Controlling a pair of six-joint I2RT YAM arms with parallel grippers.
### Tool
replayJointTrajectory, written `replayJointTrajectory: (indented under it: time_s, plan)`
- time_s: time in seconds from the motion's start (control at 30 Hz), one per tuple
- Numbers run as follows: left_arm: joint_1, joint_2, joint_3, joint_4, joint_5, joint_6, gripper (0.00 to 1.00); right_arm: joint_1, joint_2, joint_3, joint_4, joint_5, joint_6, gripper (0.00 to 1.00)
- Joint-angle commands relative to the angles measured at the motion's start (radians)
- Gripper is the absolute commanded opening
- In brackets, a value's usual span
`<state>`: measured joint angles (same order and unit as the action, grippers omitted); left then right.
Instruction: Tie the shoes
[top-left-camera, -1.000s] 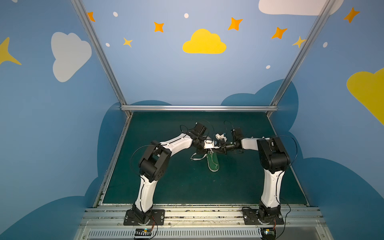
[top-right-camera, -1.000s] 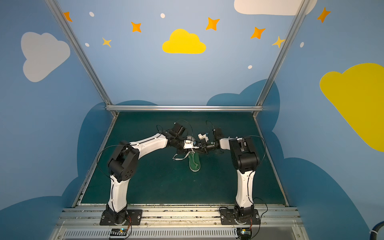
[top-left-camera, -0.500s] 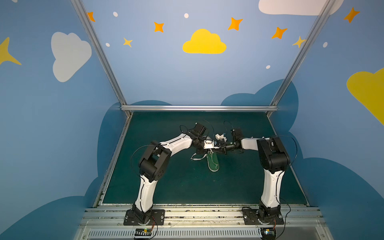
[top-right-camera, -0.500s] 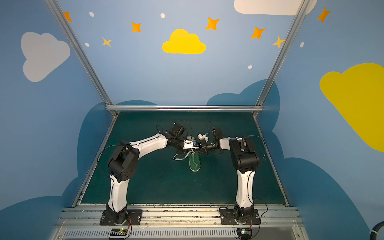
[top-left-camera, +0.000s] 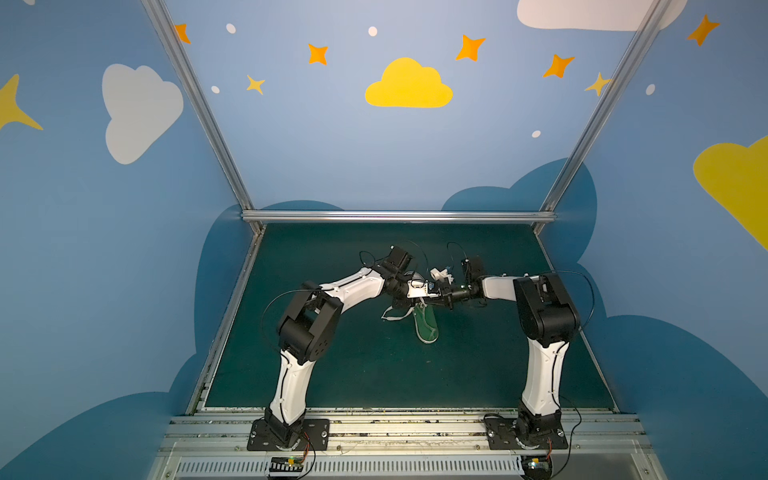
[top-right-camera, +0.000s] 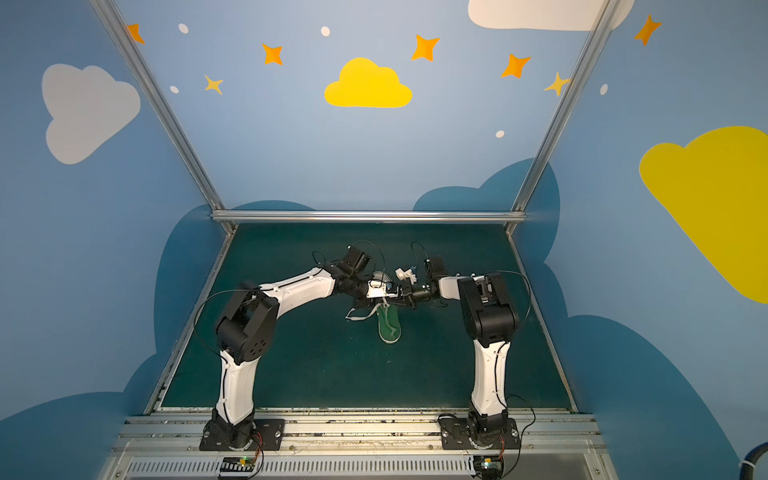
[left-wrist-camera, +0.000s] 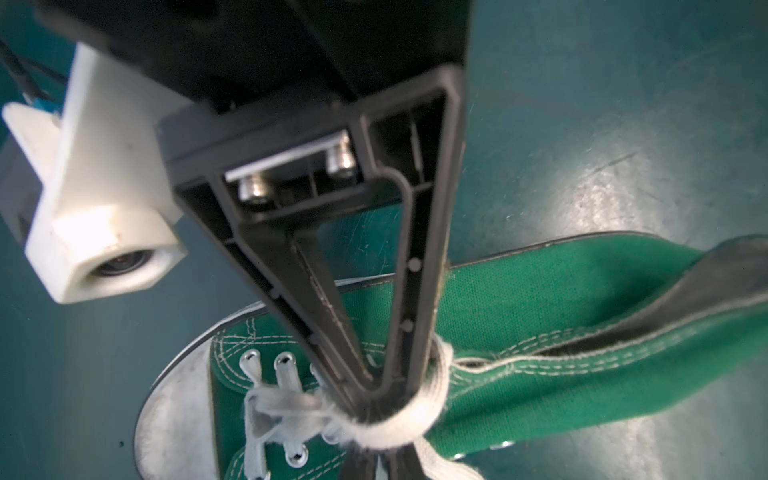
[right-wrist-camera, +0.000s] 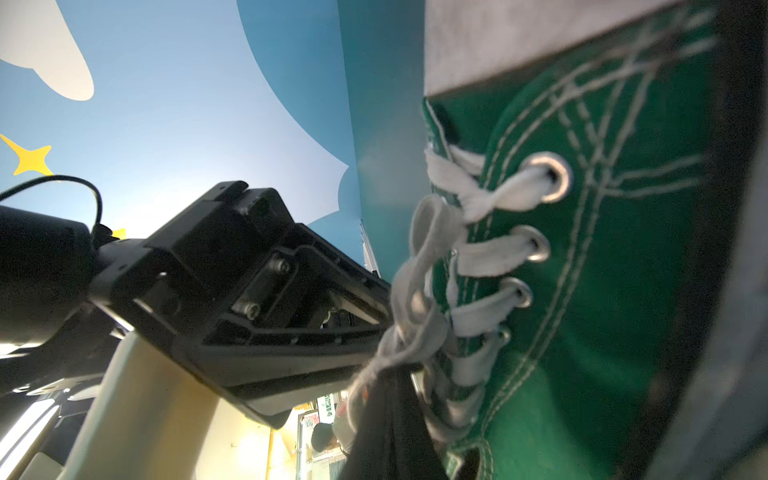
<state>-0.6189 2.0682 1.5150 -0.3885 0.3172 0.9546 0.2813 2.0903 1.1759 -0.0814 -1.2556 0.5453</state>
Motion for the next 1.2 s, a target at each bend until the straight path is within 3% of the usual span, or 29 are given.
replayJointTrajectory:
  time_s: [0.0,0.37,0.7,1.17]
  plan:
    - [0.002,-0.038,-0.017,0.020,0.017,-0.007,0.16,0.001,-0.016,-0.007,-0.035,0.007,-0.034,0.00]
    - [0.022,-0.072,-0.050,0.030,0.015,-0.011,0.23,-0.005,-0.025,-0.018,-0.031,0.017,-0.033,0.00]
    - [0.027,-0.076,-0.058,0.031,0.043,-0.032,0.18,-0.007,-0.039,-0.028,-0.011,0.002,-0.023,0.00]
    - [0.019,-0.070,-0.062,0.015,0.044,-0.030,0.22,-0.008,-0.040,-0.025,0.008,0.005,-0.004,0.00]
